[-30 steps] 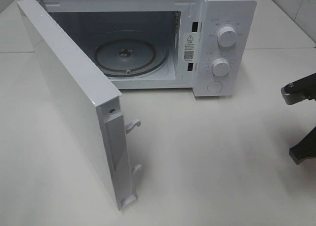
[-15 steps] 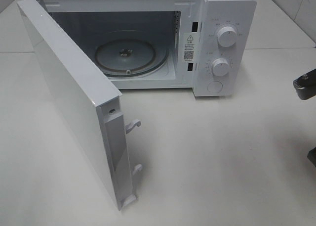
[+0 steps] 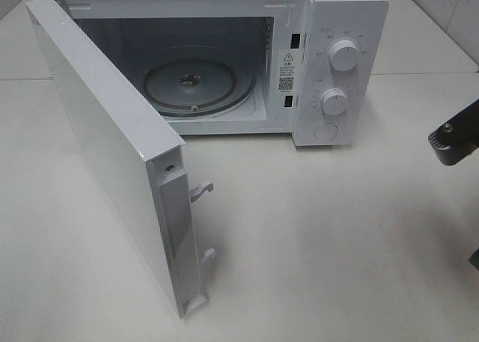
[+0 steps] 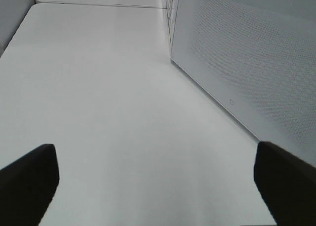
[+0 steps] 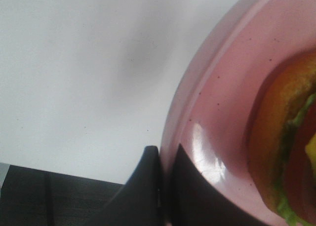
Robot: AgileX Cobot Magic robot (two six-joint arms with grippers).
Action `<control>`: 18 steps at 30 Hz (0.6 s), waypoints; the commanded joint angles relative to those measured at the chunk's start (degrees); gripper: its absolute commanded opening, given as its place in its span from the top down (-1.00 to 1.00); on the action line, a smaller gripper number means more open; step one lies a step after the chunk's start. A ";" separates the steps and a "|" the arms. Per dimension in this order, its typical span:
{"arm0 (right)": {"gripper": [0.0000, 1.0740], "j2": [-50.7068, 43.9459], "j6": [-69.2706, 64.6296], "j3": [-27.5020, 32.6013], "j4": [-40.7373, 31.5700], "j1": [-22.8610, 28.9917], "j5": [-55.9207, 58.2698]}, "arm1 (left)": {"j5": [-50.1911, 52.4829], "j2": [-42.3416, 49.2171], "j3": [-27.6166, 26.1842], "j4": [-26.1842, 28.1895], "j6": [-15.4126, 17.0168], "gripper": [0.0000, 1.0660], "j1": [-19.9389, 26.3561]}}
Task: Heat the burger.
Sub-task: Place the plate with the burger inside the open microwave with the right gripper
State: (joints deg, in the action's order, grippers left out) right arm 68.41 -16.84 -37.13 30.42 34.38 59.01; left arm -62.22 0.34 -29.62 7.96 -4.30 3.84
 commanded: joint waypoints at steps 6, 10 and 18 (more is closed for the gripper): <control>1.00 -0.63 0.69 -0.06 2.75 5.61 1.66 | 0.92 0.69 0.17 0.29 0.23 -0.92 0.06; 1.00 -0.63 0.86 -0.06 2.75 9.45 1.60 | 0.92 0.69 0.17 0.29 0.23 -0.92 0.06; 1.00 -0.63 1.83 -0.06 2.75 15.01 1.20 | 0.92 0.69 0.17 0.29 0.23 -0.92 0.06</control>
State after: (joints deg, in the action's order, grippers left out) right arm 68.41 -16.27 -37.13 30.42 48.41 59.82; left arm -62.22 0.34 -29.62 7.96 -4.30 3.84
